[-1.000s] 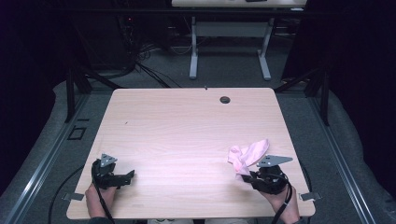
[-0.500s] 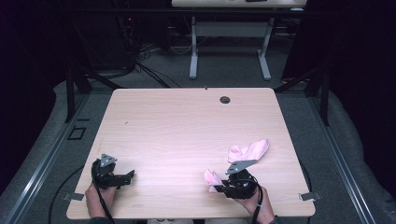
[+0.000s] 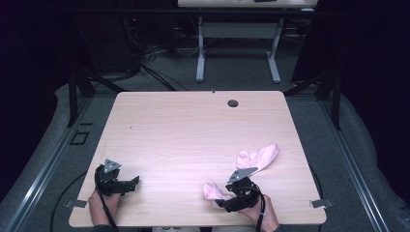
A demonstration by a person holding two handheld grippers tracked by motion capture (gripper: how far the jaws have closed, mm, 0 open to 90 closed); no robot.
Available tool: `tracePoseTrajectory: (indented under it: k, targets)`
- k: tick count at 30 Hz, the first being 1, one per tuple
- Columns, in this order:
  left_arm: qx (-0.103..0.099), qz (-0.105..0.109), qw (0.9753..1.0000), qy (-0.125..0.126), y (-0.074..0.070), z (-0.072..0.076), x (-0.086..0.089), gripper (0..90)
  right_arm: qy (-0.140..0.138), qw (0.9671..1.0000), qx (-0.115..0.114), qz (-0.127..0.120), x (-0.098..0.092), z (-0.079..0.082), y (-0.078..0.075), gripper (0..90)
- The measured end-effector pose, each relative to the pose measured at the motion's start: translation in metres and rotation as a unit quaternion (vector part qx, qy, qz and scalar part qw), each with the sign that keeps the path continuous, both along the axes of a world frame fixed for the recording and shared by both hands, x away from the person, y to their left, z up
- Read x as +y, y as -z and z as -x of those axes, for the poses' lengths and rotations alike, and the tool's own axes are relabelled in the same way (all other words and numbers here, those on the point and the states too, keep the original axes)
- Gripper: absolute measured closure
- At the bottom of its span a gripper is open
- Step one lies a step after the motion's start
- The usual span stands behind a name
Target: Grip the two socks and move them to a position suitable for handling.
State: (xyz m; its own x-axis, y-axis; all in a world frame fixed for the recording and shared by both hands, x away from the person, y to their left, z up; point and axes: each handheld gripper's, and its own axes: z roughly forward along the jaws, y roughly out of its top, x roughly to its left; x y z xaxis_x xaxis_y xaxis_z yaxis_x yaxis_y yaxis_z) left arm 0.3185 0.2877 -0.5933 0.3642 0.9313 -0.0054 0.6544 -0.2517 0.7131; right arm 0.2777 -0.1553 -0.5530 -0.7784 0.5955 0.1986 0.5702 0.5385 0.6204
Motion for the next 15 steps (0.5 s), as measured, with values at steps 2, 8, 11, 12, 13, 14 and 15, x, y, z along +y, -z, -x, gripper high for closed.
tracePoseTrajectory:
  k: [2,8,11,12,13,14,15]
  targets:
    - [0.000,0.000,1.0000,0.000,0.000,0.000,0.000,0.3,0.009,0.9999,-0.007,-0.009,-0.005,0.000,-0.004,21.6]
    - [0.000,0.000,1.0000,0.000,0.000,0.000,0.000,0.3,0.037,0.9987,-0.029,-0.020,-0.027,-0.003,-0.018,9.5]
    - [0.000,0.000,1.0000,0.000,0.000,0.000,0.000,0.3,0.061,0.9973,-0.038,-0.017,-0.041,-0.010,-0.025,2.7]
    - [0.000,0.000,1.0000,0.000,0.000,0.000,0.000,0.3,0.061,0.9973,-0.038,-0.017,-0.041,-0.010,-0.025,2.7]
    - [0.000,0.000,1.0000,0.000,0.000,0.000,0.000,0.3,0.080,0.9957,-0.046,-0.014,-0.050,-0.017,-0.028,0.1]
    - [0.000,0.000,1.0000,0.000,0.000,0.000,0.000,0.3,0.091,0.9947,-0.046,-0.016,-0.054,-0.020,-0.029,0.0]
    - [0.000,0.000,1.0000,0.000,0.000,0.000,0.000,0.3,0.095,0.9942,-0.049,-0.005,-0.059,-0.024,-0.031,0.0]
